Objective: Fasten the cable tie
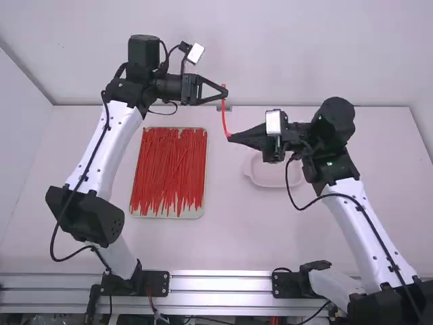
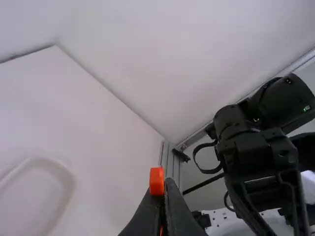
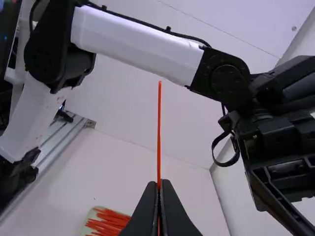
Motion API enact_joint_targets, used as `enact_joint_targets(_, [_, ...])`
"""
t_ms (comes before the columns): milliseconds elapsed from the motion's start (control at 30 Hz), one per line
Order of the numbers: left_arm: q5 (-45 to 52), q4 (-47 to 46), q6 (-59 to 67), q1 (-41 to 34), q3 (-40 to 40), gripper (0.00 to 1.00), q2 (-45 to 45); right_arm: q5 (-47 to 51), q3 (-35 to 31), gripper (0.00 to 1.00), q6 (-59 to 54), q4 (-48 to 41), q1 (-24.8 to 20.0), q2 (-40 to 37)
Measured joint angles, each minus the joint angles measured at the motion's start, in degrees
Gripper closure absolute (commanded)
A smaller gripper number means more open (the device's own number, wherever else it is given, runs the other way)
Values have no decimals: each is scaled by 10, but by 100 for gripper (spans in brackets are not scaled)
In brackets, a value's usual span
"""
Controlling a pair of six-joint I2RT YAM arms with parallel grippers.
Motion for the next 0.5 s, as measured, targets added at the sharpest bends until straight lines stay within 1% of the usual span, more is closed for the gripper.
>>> enact_joint_targets(100, [1, -9, 33, 0, 0, 98, 0, -19, 0, 100, 29, 36, 0, 0])
enact_joint_targets(167, [1, -27, 84, 0, 0, 98, 0, -21, 0, 100, 83, 82, 0, 1])
enact_joint_targets(233, [2, -45, 144, 0, 0, 98, 0, 7, 0, 100, 173, 112, 0, 1])
enact_joint_targets(267, [2, -45, 144, 0, 0, 98, 0, 7, 0, 100, 173, 112, 0, 1])
enact_joint_targets(300, [2, -54, 188, 0, 0, 98, 0, 29, 0, 100, 236, 125, -1, 3])
enact_joint_targets(333, [2, -55, 203, 0, 0, 98, 0, 39, 0, 100, 264, 131, -3, 5])
enact_joint_targets(367, [2, -57, 243, 0, 0, 98, 0, 55, 0, 100, 311, 136, -7, 9])
enact_joint_targets(433, [2, -58, 280, 0, 0, 98, 0, 70, 0, 100, 362, 136, -11, 17])
enact_joint_targets(500, [0, -58, 342, 0, 0, 98, 0, 86, 0, 100, 445, 129, -16, 33])
